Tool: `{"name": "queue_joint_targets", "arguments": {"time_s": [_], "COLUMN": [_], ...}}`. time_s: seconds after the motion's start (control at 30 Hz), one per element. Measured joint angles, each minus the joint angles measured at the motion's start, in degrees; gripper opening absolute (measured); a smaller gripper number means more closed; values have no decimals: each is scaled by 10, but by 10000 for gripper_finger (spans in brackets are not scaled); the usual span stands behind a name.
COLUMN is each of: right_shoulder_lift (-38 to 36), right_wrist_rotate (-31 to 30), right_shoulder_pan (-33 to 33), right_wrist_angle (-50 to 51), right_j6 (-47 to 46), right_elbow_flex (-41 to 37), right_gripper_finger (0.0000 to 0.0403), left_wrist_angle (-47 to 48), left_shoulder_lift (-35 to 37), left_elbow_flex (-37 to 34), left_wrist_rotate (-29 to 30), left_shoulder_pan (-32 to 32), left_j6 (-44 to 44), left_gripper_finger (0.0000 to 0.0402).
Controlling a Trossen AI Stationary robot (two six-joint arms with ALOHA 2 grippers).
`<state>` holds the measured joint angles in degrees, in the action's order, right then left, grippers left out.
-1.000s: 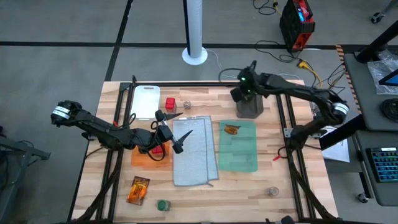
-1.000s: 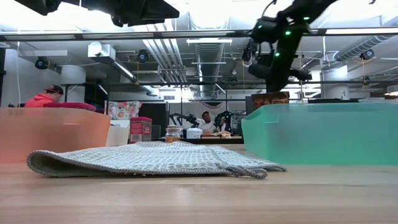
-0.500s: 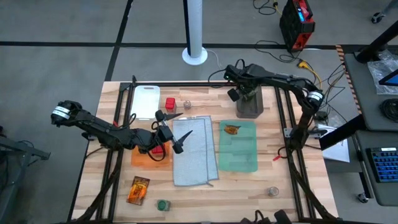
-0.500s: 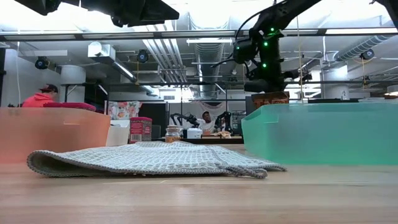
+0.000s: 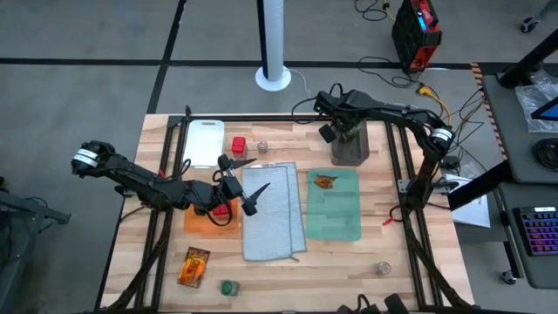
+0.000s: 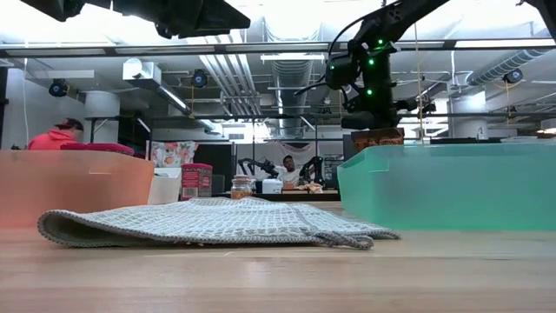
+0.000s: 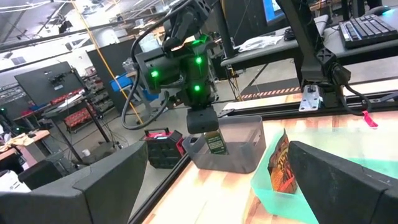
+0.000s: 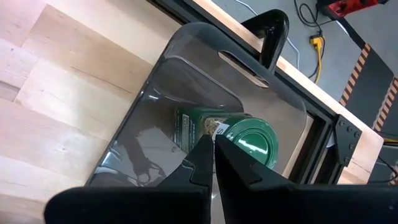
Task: Sort spices by type
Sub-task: Put the right green seasoning bottle into the black bin
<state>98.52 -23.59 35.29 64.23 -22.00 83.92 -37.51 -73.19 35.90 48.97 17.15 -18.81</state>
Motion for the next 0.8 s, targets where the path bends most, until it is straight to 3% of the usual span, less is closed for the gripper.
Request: {"name": "queue_joint_targets", "arguments": {"time_s": [0.67,0.8], "right_shoulder_lift": [0,0], "right_wrist_rotate": [-4,30], "right_shoulder_pan": [9,11], "right_wrist_angle": [-49,-53], "right_j6": [16,26], "right_elbow_flex": [-7,-8], "right_gripper_finger": [9,9], "left_wrist_angle": [3,3], "left_shoulder_lift": [0,0], "left_elbow_flex": [0,0], "left_wrist_rotate": [0,0], "left_shoulder_pan": [0,0], "left_j6": [4,4], "left_gripper_finger": [370,370]}}
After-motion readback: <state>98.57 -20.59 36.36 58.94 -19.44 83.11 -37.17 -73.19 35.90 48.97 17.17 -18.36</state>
